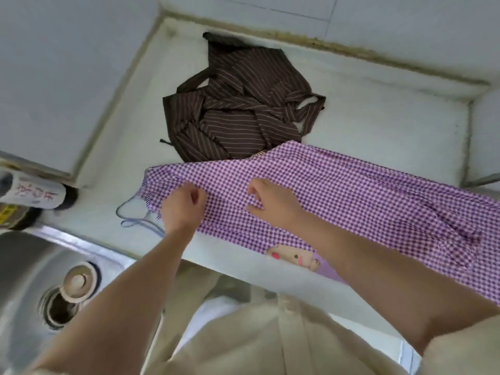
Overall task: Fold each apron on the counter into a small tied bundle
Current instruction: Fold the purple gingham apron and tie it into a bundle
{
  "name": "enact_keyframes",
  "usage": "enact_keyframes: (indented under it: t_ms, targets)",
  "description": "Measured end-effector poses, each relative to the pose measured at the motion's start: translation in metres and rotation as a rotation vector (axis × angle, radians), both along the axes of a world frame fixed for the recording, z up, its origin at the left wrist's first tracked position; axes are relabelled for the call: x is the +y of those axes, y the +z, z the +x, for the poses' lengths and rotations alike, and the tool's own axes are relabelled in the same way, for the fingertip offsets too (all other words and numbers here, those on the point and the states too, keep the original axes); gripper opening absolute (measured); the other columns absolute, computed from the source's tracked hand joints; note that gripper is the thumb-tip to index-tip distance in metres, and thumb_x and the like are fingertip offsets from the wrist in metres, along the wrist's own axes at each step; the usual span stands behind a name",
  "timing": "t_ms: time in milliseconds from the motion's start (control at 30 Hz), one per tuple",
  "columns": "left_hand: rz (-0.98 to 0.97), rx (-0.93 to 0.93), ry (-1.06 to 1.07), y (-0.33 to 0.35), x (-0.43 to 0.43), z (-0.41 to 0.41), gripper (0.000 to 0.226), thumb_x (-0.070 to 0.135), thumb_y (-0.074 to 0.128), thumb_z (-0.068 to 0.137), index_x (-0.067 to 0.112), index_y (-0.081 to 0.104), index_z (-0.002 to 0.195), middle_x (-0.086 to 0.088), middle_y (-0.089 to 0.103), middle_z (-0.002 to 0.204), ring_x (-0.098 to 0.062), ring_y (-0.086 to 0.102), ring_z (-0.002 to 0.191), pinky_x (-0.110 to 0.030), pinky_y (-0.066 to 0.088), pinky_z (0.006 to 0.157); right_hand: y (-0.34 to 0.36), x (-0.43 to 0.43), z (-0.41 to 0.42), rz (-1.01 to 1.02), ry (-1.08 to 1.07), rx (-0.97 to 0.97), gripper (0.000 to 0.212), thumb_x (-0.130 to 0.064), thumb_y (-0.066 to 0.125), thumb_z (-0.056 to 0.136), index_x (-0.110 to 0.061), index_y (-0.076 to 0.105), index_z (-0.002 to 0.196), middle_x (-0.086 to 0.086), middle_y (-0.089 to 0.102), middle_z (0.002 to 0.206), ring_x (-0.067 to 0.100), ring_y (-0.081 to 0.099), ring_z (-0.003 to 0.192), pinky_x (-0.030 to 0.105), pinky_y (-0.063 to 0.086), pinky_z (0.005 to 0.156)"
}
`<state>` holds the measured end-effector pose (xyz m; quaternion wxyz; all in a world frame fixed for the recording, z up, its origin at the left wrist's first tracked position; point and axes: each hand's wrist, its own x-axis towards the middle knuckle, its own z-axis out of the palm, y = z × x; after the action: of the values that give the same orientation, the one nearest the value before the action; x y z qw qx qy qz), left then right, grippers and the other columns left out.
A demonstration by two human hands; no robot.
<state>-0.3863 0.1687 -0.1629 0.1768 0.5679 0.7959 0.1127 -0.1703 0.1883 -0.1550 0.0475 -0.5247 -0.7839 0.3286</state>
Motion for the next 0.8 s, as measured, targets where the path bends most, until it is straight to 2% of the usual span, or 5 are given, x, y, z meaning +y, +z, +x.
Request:
enact_keyframes:
  t_ms: [67,267,500,667,800]
  targets:
    - [-0.030,-0.019,0.068,-0.006,-0.019,-0.018,0.013,0.027,0.054,0.092,0.015,0.060,0.093,-0.002,0.062,0.082,-0.021,0.058,0.075,-0.029,0.041,0.063,-0.011,-0.007,-0.021,0.026,0.047,-0.072,0.035,-0.039,0.064,0.091,-0.020,0.049,0.116,-0.004,0.054,0.110,0.012,0.054,0.094,0.026,0.048,0.077]
    - [-0.075,-0.118,0.082,-0.011,-0.029,-0.038,0.040,0.016,0.057,0.089,0.006,0.055,0.128,-0.013,0.058,0.122,-0.030,0.056,0.109,-0.042,0.045,0.091,-0.020,-0.007,-0.044,0.164,0.064,-0.190,0.029,-0.030,0.058,0.093,-0.020,0.047,0.117,-0.001,0.059,0.109,0.014,0.058,0.092,0.025,0.050,0.076]
    - [-0.064,-0.287,0.219,-0.009,-0.013,-0.045,0.032,0.031,0.045,0.099,0.008,0.063,0.111,-0.007,0.066,0.103,-0.020,0.057,0.087,-0.033,0.047,0.078,-0.003,-0.007,-0.030,0.014,0.241,-0.021,0.017,-0.017,0.059,0.092,-0.021,0.055,0.108,-0.011,0.056,0.093,0.003,0.052,0.072,0.019,0.046,0.068]
    - [-0.097,-0.958,0.803,0.005,0.015,-0.047,0.068,0.068,0.037,0.092,0.013,0.050,0.131,-0.005,0.061,0.113,-0.026,0.067,0.092,-0.041,0.053,0.089,-0.011,-0.016,-0.001,-0.051,0.311,-0.080,0.013,-0.014,0.061,0.089,-0.021,0.060,0.100,-0.008,0.062,0.098,0.005,0.057,0.080,0.020,0.051,0.074]
    - [0.036,-0.881,0.889,0.004,0.020,-0.049,0.023,0.035,0.055,0.096,0.015,0.058,0.086,0.001,0.064,0.089,-0.023,0.069,0.082,-0.039,0.060,0.079,-0.014,-0.015,0.008,-0.058,0.276,-0.133,0.012,-0.016,0.060,0.089,-0.022,0.060,0.099,-0.011,0.058,0.095,0.005,0.056,0.082,0.013,0.044,0.069]
